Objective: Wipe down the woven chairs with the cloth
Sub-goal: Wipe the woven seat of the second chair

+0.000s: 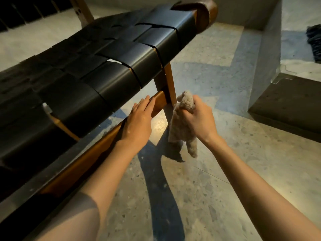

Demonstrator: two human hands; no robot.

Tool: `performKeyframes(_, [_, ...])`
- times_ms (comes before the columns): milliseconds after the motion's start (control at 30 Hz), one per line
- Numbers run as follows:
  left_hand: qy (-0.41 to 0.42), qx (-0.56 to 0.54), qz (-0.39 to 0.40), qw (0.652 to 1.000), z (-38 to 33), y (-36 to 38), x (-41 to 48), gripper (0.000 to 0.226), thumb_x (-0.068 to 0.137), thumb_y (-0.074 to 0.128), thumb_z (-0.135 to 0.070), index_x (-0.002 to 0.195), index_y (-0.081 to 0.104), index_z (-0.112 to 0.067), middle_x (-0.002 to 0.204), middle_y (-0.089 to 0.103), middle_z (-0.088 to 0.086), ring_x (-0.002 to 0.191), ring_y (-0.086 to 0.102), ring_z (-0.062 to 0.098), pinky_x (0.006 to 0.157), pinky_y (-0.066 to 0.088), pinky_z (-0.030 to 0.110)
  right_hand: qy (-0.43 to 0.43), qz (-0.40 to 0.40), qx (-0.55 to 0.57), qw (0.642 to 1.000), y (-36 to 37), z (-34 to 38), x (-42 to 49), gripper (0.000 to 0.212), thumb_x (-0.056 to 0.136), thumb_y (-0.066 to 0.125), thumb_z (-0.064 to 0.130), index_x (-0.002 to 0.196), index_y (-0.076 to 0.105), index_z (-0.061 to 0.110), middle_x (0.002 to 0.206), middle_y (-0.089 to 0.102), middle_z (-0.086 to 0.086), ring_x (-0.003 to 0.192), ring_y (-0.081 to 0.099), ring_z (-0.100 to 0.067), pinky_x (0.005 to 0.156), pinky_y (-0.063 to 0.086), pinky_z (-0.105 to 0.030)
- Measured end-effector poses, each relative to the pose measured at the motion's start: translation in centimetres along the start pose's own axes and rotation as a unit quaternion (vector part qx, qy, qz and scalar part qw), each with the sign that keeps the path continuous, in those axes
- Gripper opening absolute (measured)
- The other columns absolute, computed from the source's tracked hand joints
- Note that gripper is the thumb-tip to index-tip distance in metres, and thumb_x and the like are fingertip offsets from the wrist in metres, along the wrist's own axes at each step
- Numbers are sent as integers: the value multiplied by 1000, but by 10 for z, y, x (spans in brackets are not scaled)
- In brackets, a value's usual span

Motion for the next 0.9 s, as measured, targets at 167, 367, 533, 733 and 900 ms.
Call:
performKeyframes(167, [-19, -188, 100, 977, -33, 8, -24, 76, 90, 58, -8, 151, 14, -25, 159, 11, -3, 146, 2, 15, 116, 5, 32, 36, 2, 74, 997, -22, 32, -11, 19, 91, 53, 23, 109, 52, 17, 91, 60, 4, 85, 58, -14, 73, 48, -30])
performKeyframes(367, [-154, -427, 149, 879, -74, -15, -59, 55, 93, 55, -12, 141, 35, -26, 120, 51, -7, 107, 46, 5, 90, 36, 20, 283, -4, 196, 939, -49, 41, -46, 20, 91, 46, 21, 109, 42, 14, 91, 54, -1, 84, 57, -19, 66, 49, -32])
performKeyframes(533, [-179, -471, 201, 840, -100, -88, -73, 14, 93, 58, -17, 104, 54, -25, 94, 57, -14, 71, 52, -5, 47, 39, 1, 345, -18, 227, 911, -117, 101, -62, 28, 93, 46, 25, 117, 38, 12, 93, 47, 3, 86, 54, -12, 64, 45, -27])
performKeyframes(733, [-165, -444, 180, 862, -119, -243, -62, 18, 85, 65, -20, 80, 52, -29, 105, 53, -6, 77, 54, -3, 50, 44, 8, 322, 13, 222, 920, -209, 227, -48, 21, 95, 48, 24, 113, 40, 15, 97, 50, 0, 86, 52, -10, 66, 43, -25])
performKeyframes(900, [-104, -434, 149, 883, -120, -409, -56, 15, 82, 64, -14, 75, 53, -22, 123, 52, -14, 114, 47, 3, 89, 39, 26, 280, 48, 226, 932, -276, 367, -33, 25, 90, 57, 18, 110, 43, 21, 97, 54, 2, 86, 55, -9, 69, 45, -25])
Point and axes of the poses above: each hand's wrist, its own x-axis towards the middle knuckle, its own y-axis out of the palm, z = x × y, the point moved 9 cm from there along x, towards the middle knuckle
